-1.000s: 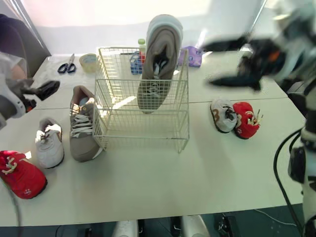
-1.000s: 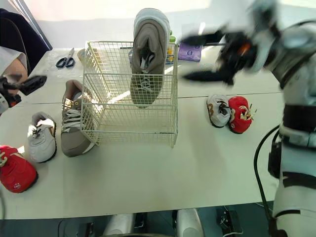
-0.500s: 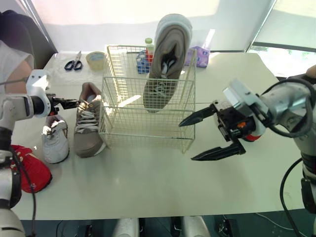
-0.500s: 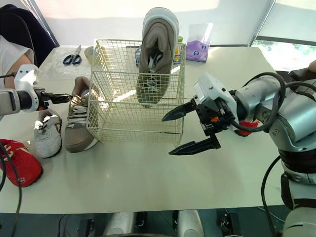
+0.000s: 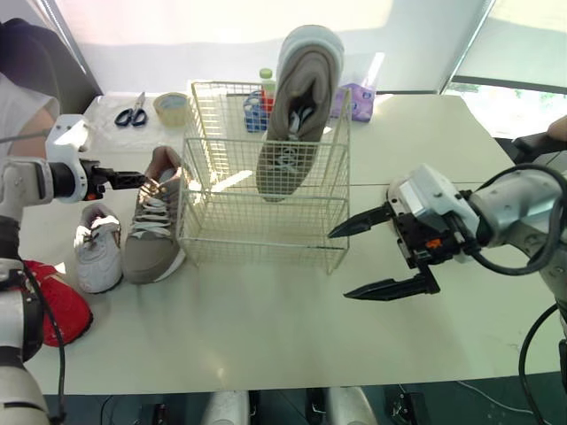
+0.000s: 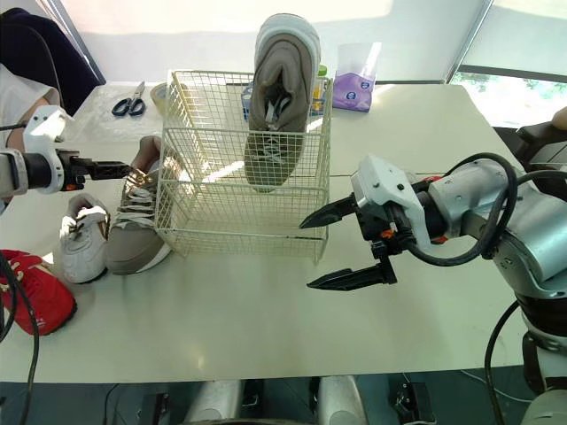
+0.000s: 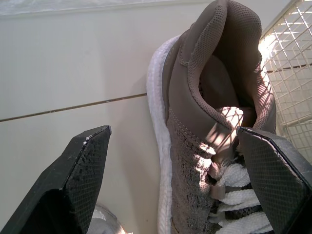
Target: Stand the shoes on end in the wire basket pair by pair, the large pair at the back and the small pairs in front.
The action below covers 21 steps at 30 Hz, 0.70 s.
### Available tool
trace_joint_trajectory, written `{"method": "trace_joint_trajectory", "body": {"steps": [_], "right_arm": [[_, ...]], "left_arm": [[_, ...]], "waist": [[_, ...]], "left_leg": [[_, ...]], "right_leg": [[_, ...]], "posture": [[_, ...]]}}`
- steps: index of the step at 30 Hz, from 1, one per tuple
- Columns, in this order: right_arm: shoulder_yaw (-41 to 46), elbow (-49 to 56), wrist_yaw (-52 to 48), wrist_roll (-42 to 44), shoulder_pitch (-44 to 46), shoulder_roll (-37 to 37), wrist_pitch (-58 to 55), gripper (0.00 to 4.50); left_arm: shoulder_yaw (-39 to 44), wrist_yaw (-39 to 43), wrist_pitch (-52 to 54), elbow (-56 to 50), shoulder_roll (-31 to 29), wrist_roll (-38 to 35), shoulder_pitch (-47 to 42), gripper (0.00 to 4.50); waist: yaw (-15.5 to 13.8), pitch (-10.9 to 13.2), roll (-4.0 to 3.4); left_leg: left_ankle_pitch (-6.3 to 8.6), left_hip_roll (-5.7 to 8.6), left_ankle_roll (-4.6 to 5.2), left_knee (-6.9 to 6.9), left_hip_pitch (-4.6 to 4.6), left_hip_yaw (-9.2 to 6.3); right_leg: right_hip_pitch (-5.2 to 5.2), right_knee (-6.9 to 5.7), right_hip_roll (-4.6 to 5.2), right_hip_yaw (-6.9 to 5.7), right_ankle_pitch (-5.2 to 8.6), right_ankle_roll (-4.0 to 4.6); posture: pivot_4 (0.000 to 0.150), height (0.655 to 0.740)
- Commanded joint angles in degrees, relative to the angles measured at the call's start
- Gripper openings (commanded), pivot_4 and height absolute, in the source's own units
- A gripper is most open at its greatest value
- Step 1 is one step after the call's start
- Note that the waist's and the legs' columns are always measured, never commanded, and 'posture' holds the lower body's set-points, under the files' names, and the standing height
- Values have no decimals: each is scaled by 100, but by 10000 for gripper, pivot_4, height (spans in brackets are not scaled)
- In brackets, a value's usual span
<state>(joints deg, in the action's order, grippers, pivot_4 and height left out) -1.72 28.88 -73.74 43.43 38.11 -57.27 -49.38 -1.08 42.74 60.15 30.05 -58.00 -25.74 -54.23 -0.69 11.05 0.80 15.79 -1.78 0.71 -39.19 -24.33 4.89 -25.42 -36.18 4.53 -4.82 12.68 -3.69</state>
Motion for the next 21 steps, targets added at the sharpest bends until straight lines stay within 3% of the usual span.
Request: {"method": "trace_joint_trajectory", "body": {"steps": [1,5,10,13,18,20,21], "right_arm": [[56,33,-31,-2,112,-54,140,44797],[32,51,-58,88,203,-55,80,44797],[-11,-3,6,14,325,-48,67,44797],[38,-58,195,-4,420,-87,-88,45000],[124,-113,945,-342,567,-193,-367,45000],[268,6,1172,-242,536,-218,-576,45000],[424,113,1254,4,529,-174,-734,45000]], "left_arm": [[182,47,134,-234,-31,109,41,42771],[115,96,97,-176,208,203,159,42771],[-2,-23,-433,685,726,659,-34,42771],[-10,-21,-735,1120,952,853,-169,33906],[97,15,-869,1261,1121,967,-231,9101],[223,-25,-839,1183,1176,949,-190,3283],[294,-54,-813,1113,1202,926,-157,3195]], "waist": [[0,0,0],[-7,0,1],[-6,-4,7],[-21,-4,7],[-16,-6,7],[-29,-6,8],[-31,-6,8]], "left_leg": [[0,0,0,0,0,0],[0,1,0,-2,1,0],[-1,2,1,-7,1,-1],[-1,3,1,-7,3,0],[-4,1,-3,-9,23,-2],[-7,2,-1,-9,24,-2],[-8,3,-1,-9,24,-4]], "right_leg": [[0,0,0,0,0,0],[1,-2,0,0,0,0],[3,-5,-1,0,0,0],[5,-8,0,0,-1,0],[16,-17,1,0,-1,1],[16,-21,4,1,-1,1],[17,-21,5,1,-1,1]], "posture": [[1500,7400],[1500,7400],[1500,7400],[1500,7400],[1500,7400],[1500,7400],[1500,7400]]}}
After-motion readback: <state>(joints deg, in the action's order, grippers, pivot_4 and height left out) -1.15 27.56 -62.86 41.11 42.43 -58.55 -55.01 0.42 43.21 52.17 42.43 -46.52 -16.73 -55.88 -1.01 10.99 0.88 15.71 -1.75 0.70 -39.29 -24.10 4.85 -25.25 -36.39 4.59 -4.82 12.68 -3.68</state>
